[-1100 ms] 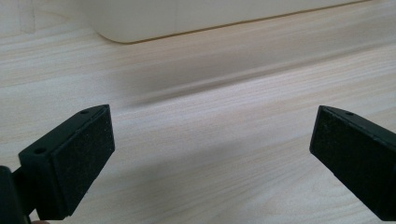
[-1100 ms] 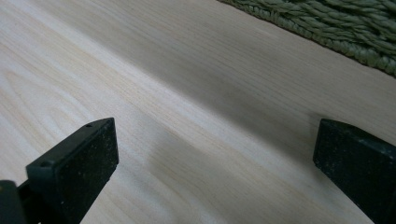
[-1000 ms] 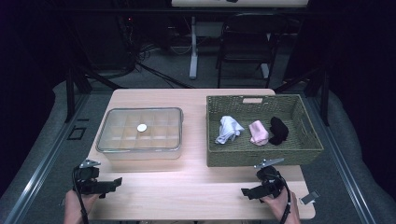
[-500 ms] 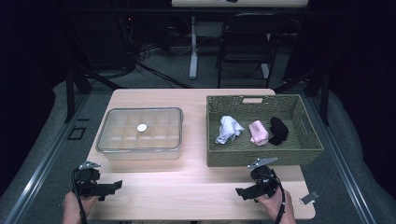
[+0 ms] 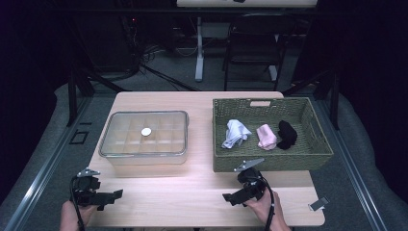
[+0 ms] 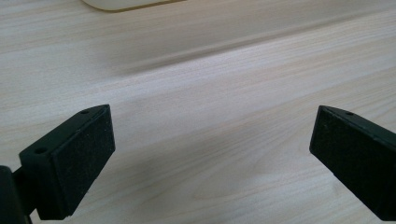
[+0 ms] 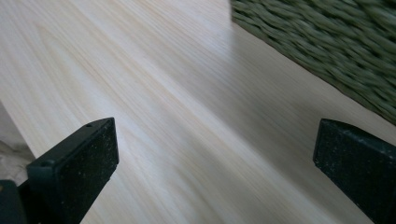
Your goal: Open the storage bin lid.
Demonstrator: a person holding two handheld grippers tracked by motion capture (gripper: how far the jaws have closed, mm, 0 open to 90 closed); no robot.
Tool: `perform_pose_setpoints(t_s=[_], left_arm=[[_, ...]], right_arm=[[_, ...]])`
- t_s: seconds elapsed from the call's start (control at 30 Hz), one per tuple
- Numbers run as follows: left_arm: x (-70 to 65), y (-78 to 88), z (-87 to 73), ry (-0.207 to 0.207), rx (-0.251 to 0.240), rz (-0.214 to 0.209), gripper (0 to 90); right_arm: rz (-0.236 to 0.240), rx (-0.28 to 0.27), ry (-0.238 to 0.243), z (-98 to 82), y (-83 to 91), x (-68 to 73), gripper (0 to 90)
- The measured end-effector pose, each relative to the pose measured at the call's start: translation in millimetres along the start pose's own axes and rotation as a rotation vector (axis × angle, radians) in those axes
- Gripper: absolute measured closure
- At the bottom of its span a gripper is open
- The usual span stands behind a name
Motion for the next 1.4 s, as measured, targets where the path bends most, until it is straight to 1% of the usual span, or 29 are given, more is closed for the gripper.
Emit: perform_pose_setpoints(t_s=[0.07,0.1,0.13,0.23,0.27,0.33,0.37,0.43,0.5,0.53,0.57,0.6,0.63,0.67,0.7,0.73,0.77,0.8,0.87,0.93,0.97,1.07,1.13,1.17,1.2,1.27,1.33,1.37,1.4], left_arm=[[-0.4,1.2,0.6,-0.005,0.004,0.011,0.1],[-0.6,1.3,1.1,0.000,0.007,0.015,0.1],[-1.0,1.4,1.6,0.006,0.006,0.015,0.1],[-3.1,2.9,4.4,-0.002,0.003,0.013,0.2],[-4.7,3.5,5.6,0.001,0.002,0.011,0.2],[-5.5,3.7,6.8,-0.009,0.008,0.006,0.6],[-6.4,3.9,8.7,-0.017,0.026,0.016,0.6],[-5.9,4.3,11.0,-0.018,0.032,0.000,0.6],[-5.5,4.8,13.3,-0.008,0.031,-0.002,0.6],[-5.5,4.8,13.3,-0.008,0.031,-0.002,0.6],[-5.3,5.4,15.5,-0.017,0.029,-0.002,0.5],[-5.2,5.9,16.7,-0.019,0.027,-0.004,0.5],[-4.8,6.4,18.4,-0.022,0.027,-0.008,0.5],[-4.9,6.2,19.5,-0.017,0.021,-0.003,0.5],[-4.9,6.2,19.5,-0.017,0.021,-0.003,0.5],[-4.1,7.1,22.3,-0.019,0.022,-0.010,0.7],[-4.0,8.1,24.2,-0.016,0.023,-0.011,1.6],[-3.7,9.0,25.4,-0.014,0.027,-0.008,4.7],[-1.4,11.4,29.4,-0.015,0.018,-0.004,5.4],[0.2,13.0,31.8,-0.010,0.013,-0.009,4.3],[3.8,16.0,37.0,-0.004,-0.005,-0.005,3.7],[9.5,20.2,44.8,0.000,-0.030,-0.010,2.2],[12.4,21.7,47.9,0.001,-0.035,-0.009,1.6],[12.4,21.7,47.9,0.001,-0.035,-0.009,1.4],[15.7,21.8,50.9,0.003,-0.039,-0.009,1.2],[17.1,21.8,52.5,0.008,-0.041,-0.013,1.0],[19.1,22.1,55.7,0.009,-0.042,-0.019,0.9],[21.2,22.7,60.1,0.010,-0.046,-0.019,0.8],[22.6,23.1,62.7,0.015,-0.051,-0.022,0.8]], right_arm=[[0.006,0.006,0.019,3.4,-2.1,5.0,0.0],[0.010,0.004,0.019,4.8,-2.8,7.8,0.0],[0.017,0.009,0.033,6.1,-2.9,10.8,0.0],[0.035,-0.005,0.039,8.3,-4.0,17.8,0.0],[0.019,-0.008,0.048,9.4,-3.2,19.4,0.0],[0.017,-0.020,0.058,11.3,-2.0,21.0,0.3],[0.027,-0.056,0.055,18.1,3.0,22.3,0.6],[0.051,-0.076,0.045,24.6,6.1,23.3,0.6],[0.063,-0.090,0.054,31.5,7.7,27.4,0.8],[0.063,-0.090,0.054,31.5,7.7,27.4,0.8],[0.083,-0.090,0.069,38.0,7.0,33.5,0.8],[0.090,-0.095,0.073,40.2,6.0,35.8,0.8],[0.088,-0.082,0.086,42.9,5.8,38.0,0.8],[0.103,-0.082,0.089,46.3,4.1,41.6,0.9],[0.103,-0.082,0.089,46.3,4.1,41.6,0.9],[0.114,-0.083,0.090,51.7,1.1,47.1,1.6],[0.119,-0.077,0.100,54.0,0.3,48.4,1.7],[0.127,-0.077,0.105,57.7,-1.3,51.0,3.6],[0.111,-0.093,0.121,63.3,-2.5,54.0,4.3],[0.111,-0.086,0.122,67.0,-3.0,54.8,4.2],[0.129,-0.100,0.115,75.8,-4.1,56.3,4.1],[0.142,-0.109,0.111,86.7,-4.2,58.5,4.3],[0.161,-0.107,0.111,95.4,-5.0,60.1,5.7],[0.161,-0.107,0.111,95.4,-5.0,60.1,5.7],[0.162,-0.103,0.112,103.1,-6.0,61.5,6.8],[0.179,-0.101,0.106,109.6,-7.4,63.1,7.0],[0.181,-0.099,0.108,113.7,-7.6,64.4,7.2],[0.178,-0.091,0.116,120.3,-7.3,66.4,7.7],[0.181,-0.090,0.116,122.6,-7.2,67.3,8.0]])
Point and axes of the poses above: each handheld gripper's, and its own axes: y roughly backward along the jaws, z roughly out of its top, x roughly to its left, the point moved 3 cm from there along -y, roughly forward along the jaws, and after that the axes turned 4 degrees about -y, right-handed, at the moved point
